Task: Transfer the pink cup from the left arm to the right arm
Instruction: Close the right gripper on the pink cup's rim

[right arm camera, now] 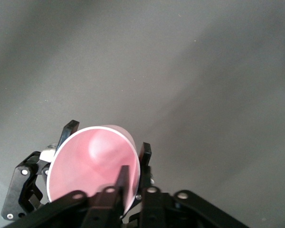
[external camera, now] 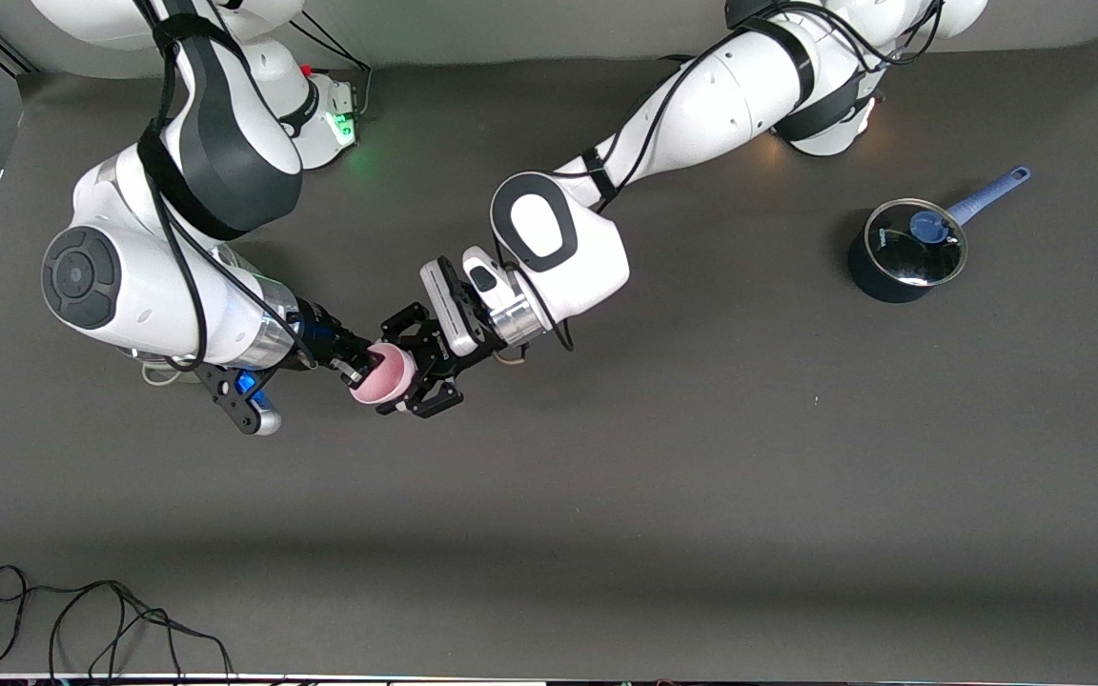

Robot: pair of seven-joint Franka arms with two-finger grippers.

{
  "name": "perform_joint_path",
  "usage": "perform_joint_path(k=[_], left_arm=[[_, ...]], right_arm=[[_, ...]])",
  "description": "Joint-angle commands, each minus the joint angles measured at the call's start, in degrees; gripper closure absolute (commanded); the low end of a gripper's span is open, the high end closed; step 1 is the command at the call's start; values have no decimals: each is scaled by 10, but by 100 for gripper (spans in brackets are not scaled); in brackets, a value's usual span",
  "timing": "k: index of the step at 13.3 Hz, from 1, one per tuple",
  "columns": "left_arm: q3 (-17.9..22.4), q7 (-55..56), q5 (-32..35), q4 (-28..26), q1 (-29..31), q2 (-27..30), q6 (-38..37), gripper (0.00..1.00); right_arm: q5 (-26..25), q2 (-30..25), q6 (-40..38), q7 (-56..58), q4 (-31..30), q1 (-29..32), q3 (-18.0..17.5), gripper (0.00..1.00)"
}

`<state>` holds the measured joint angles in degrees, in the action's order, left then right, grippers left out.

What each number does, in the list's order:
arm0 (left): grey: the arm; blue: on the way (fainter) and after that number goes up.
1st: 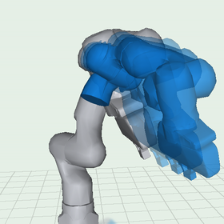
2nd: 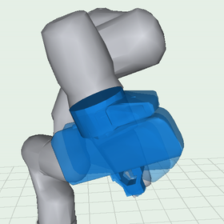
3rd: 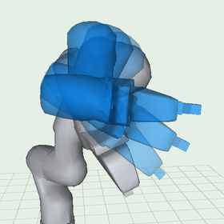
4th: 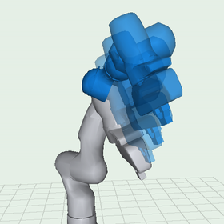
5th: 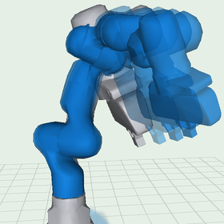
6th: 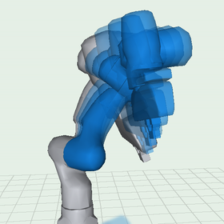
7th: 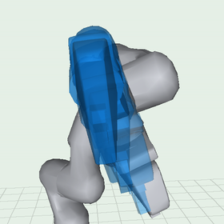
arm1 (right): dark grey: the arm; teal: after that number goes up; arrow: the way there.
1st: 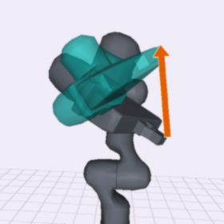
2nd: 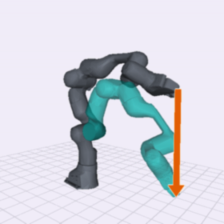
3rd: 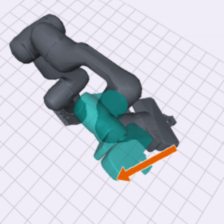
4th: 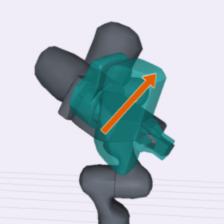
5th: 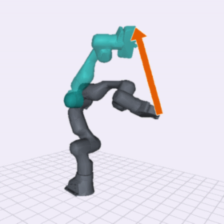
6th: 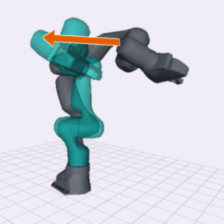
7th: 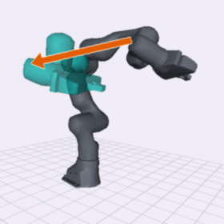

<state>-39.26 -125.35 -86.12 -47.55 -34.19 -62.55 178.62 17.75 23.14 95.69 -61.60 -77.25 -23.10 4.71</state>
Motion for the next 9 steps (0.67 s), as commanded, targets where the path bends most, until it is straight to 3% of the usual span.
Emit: perform_joint_path(k=[1,8,9], left_arm=[[9,10,-5,1,-7,9,8,100],[7,13,-5,1,-7,10,9,100],[11,17,-4,1,-6,11,9,88]], right_arm=[[1,-10,6,-13,-6,-7,4,100],[-9,-11,6,-14,-4,-8,4,100],[-9,-11,6,-14,-3,-8,4,100]])
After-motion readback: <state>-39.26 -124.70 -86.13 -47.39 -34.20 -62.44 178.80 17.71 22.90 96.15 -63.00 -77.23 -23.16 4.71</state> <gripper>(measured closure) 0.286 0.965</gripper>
